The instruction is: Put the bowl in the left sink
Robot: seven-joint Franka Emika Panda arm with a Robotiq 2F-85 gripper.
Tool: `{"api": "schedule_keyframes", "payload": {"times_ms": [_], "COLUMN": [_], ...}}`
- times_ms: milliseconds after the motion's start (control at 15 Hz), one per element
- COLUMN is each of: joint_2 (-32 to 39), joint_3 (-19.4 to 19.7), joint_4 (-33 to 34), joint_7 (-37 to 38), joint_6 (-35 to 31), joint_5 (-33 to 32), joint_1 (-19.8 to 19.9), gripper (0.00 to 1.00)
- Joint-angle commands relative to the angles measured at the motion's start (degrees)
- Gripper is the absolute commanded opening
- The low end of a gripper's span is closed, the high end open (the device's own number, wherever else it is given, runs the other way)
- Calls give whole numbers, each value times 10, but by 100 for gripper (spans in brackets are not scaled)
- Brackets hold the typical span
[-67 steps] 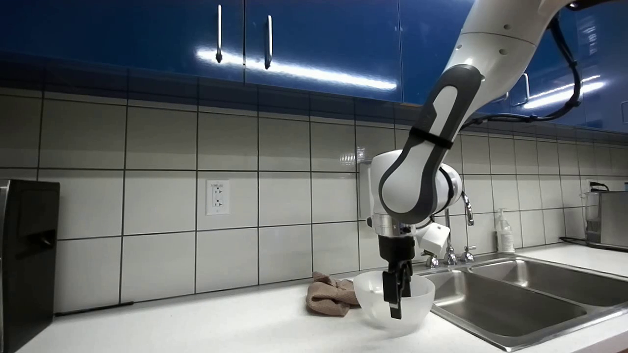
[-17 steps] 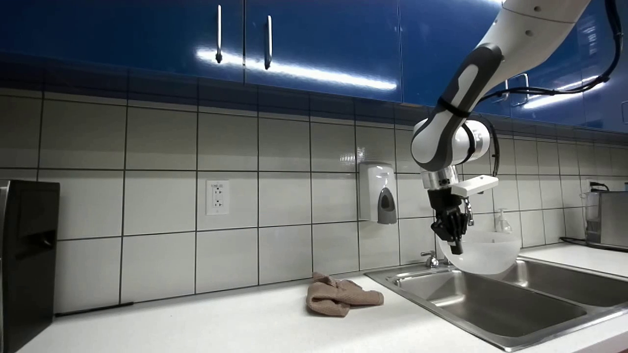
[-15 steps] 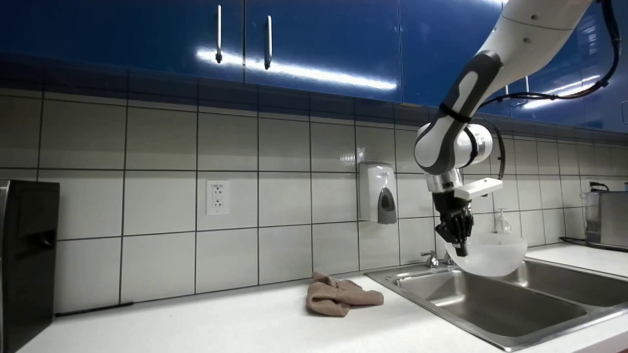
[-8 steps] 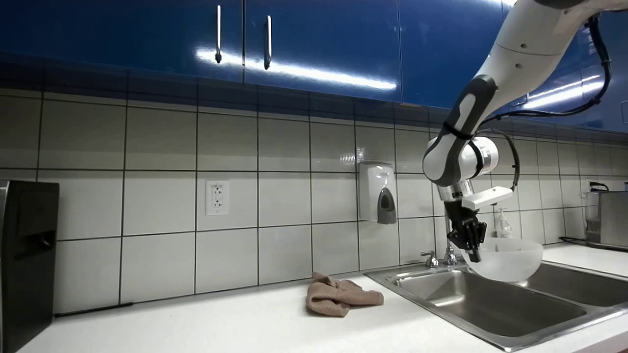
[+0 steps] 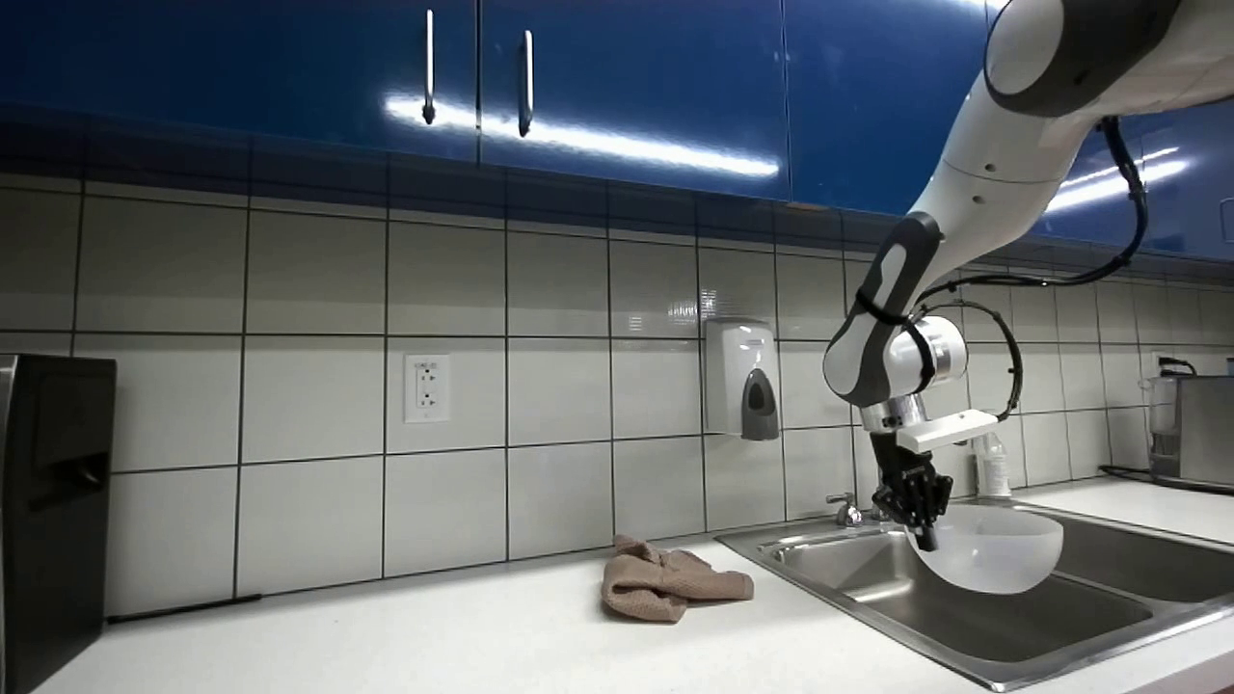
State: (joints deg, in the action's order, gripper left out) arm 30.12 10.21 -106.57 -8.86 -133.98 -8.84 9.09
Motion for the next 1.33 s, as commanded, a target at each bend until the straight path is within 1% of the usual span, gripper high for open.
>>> {"api": "schedule_keyframes", "payload": {"times_ms": [0, 533, 933, 1200, 1267], "joint_2": [63, 159, 207, 224, 226], "joint_3": [-14, -14, -17, -17, -16], "joint_4": [68, 156, 193, 204, 206], "joint_7": [5, 11, 21, 24, 24], "joint_6": [-3, -18, -25, -27, -27], "joint_5": [23, 37, 38, 36, 34], "joint_1": [19, 23, 21, 20, 19], "gripper": [1, 1, 1, 1, 30]}}
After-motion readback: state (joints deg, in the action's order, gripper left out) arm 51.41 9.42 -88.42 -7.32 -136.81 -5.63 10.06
